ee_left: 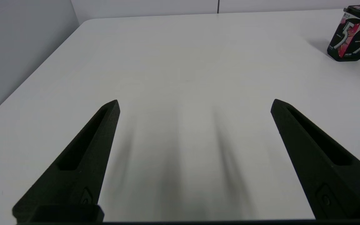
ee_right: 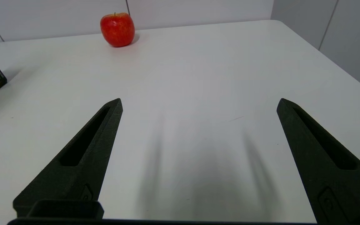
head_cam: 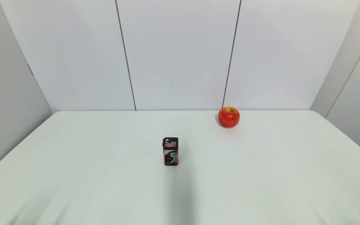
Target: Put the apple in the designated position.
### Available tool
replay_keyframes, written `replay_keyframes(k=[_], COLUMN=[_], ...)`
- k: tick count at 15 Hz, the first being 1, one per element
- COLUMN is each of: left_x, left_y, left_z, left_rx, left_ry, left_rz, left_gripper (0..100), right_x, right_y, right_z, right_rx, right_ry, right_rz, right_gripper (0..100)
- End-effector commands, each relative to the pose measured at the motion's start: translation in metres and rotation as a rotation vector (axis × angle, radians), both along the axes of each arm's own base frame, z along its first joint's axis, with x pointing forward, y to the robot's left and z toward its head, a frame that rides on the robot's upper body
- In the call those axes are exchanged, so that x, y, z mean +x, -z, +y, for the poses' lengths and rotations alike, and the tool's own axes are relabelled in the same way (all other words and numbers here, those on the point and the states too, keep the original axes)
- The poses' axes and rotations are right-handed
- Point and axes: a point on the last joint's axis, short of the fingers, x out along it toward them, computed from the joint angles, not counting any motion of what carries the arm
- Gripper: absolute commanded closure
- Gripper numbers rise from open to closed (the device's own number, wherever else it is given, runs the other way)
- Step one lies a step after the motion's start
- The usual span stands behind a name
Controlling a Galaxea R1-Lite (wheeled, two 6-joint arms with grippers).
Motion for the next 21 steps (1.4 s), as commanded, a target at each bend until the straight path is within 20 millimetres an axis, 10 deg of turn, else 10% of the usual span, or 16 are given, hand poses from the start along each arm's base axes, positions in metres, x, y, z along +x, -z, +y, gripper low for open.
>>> replay_keyframes(k=[1,7,15,21], left_x=[0.0,0.0,0.0,0.0], left_y=[0.0,0.0,0.0,0.0], left_z=[0.0,0.0,0.0,0.0], left_rx=[0.001,0.001,0.001,-0.001], left_ry=[0.001,0.001,0.001,0.001], left_rz=[0.0,0.0,0.0,0.001], left_gripper=[0,0,0,0], right_x=[0.0,0.06,0.223,0.273], right_y=[-0.02,-0.126,-0.127,-0.109], right_z=[0.0,0.0,0.04,0.068], right_rx=[-0.009,-0.09,-0.297,-0.296], right_ry=[-0.005,-0.003,-0.337,-0.718], right_rz=[-0.008,0.133,0.391,0.338], right_gripper=[0,0,0,0])
